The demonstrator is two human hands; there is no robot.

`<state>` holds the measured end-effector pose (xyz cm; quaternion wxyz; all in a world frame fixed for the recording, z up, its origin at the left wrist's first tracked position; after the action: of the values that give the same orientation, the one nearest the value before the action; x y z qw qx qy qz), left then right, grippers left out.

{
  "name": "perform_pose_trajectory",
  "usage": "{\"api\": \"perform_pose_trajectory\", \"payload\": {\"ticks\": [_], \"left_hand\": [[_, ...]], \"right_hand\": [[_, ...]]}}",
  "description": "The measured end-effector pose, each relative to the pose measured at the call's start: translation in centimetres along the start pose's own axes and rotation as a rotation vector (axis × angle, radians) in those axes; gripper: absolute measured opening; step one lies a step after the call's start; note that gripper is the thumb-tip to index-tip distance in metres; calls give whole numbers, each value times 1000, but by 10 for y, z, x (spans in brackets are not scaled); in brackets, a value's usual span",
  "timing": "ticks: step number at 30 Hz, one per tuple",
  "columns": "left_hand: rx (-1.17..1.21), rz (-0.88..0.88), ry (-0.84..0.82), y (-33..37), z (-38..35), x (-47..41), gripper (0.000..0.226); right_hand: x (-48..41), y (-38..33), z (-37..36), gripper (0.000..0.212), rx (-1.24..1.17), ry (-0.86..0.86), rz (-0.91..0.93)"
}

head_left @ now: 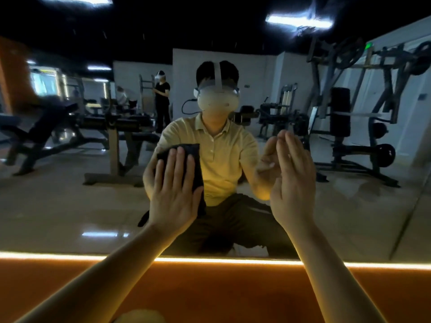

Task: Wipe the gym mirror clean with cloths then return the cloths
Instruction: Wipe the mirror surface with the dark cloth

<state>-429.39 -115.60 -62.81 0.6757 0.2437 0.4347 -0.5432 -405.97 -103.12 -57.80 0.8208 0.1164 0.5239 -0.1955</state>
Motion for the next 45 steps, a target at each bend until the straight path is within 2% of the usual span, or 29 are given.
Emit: {"api": "perform_pose_trajectory", "payload": {"ticks": [2,5,11,13,15,20,22,24,28,30,32,34,37,39,41,42,43,45], "left_hand": [[-15,-91,-26,38,-11,-7,69],[10,-154,-49,98,-23,-26,72],[59,-257,-123,217,-48,-50,70],[-58,-319,-137,219,-49,-49,68],[-158,-348,-140,191,-45,-42,67],[-63,14,-8,73,-14,-19,69],[-12,148,41,73,-10,-22,68],[46,206,73,109,-15,-34,67],[59,12,12,224,-37,-86,68],[20,-124,-36,272,-40,-111,67],[-64,-242,-84,284,-38,-123,67],[-141,-289,-93,251,-28,-121,69],[-136,-105,-21,160,4,-122,73],[-94,151,35,114,25,-135,73],[24,479,103,111,39,-158,77],[55,529,143,124,42,-171,76],[55,480,165,144,43,-182,74],[-14,242,184,199,31,-207,70]], "right_hand": [[18,22,10,57,7,46,-59],[43,55,27,66,40,58,-158],[54,92,53,61,11,-115,-48],[53,98,57,56,20,-101,-8],[50,105,59,57,34,-55,-8],[48,104,47,60,22,-27,-67],[48,103,44,62,26,-47,-78],[49,107,47,61,21,-63,-60],[44,126,67,54,-29,-128,36],[37,140,82,49,-69,-77,26],[26,155,95,48,-92,26,-11],[12,163,103,49,-100,76,18],[-16,159,105,52,-37,49,85],[-32,153,104,55,25,-1,78],[-39,152,103,56,61,-27,63],[-38,153,103,57,65,-35,63],[-38,156,104,58,60,-44,73],[-38,164,110,59,19,-49,102]]}}
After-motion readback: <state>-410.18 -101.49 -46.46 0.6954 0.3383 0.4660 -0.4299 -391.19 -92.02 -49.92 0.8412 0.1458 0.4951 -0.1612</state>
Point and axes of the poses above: each hand's wrist, its own x-axis away from the middle knuckle, its own z-axis out of the back of the hand, y = z × x, the point moved 1 cm from there along -x, towards the middle knuckle, and after that the axes turned 12 degrees about -y, right-handed, at the moved point
